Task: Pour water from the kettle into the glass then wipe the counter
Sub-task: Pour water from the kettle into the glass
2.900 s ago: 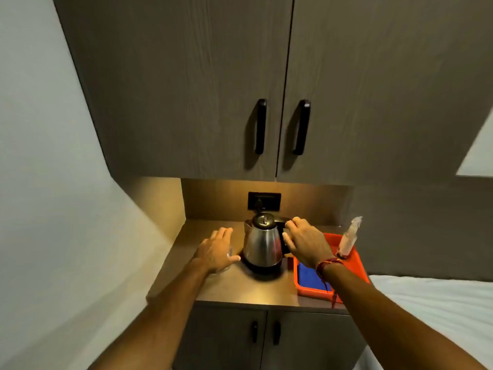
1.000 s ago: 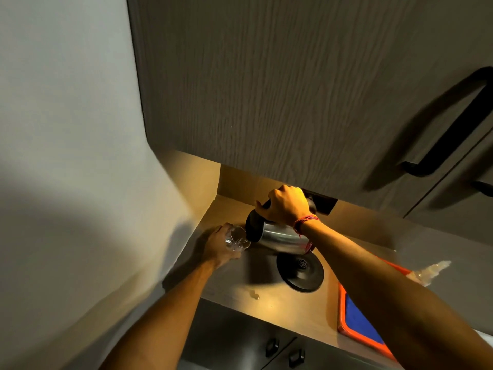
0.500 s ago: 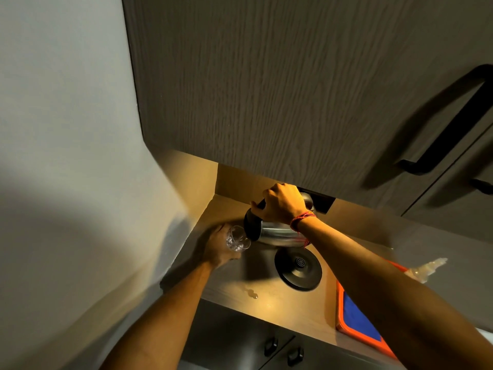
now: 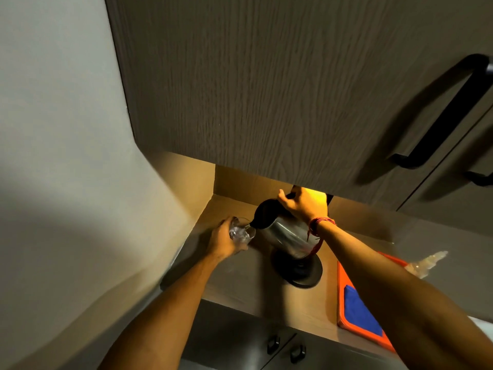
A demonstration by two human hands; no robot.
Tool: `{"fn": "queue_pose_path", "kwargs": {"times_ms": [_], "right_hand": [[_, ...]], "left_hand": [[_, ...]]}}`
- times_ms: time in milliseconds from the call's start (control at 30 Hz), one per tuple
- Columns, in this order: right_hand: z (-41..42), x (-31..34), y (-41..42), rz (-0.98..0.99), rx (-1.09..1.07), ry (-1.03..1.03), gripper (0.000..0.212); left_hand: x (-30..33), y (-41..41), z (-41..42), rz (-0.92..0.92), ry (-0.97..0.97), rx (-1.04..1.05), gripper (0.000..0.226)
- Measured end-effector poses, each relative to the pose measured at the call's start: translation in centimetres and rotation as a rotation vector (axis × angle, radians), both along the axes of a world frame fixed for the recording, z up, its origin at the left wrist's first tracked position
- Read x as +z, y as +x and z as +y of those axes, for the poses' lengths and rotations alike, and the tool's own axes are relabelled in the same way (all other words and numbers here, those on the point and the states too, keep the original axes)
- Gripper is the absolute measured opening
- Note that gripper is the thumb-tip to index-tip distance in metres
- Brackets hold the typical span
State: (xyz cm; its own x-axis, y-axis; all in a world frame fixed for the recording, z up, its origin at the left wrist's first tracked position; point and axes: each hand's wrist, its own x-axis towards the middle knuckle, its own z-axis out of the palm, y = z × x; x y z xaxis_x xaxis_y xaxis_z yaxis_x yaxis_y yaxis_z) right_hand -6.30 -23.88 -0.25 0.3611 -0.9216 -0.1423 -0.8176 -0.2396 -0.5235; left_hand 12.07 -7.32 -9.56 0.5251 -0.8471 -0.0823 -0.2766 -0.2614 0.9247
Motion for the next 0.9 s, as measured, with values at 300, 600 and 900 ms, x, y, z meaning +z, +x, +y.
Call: {"fn": "queue_pose_path", "kwargs": {"times_ms": [300, 600, 900], "right_hand": [[0.2, -1.0, -3.5, -0.405, -0.366, -0.317, 0.058], [-1.7, -6.4, -9.8, -0.65, -0.538, -0.085, 0.049], [-1.9, -6.5, -12.1, -0.697, -0.528, -0.13, 0.041]], "left_hand": [[0.2, -1.5, -2.4, 0.01, -0.022, -0.005, 0.079], [-3.4, -5.6, -4.4, 0.073, 0.126, 0.005, 0.091], [-4.1, -6.0, -5.3, 0.062, 0.122, 0.069, 0.087]]}}
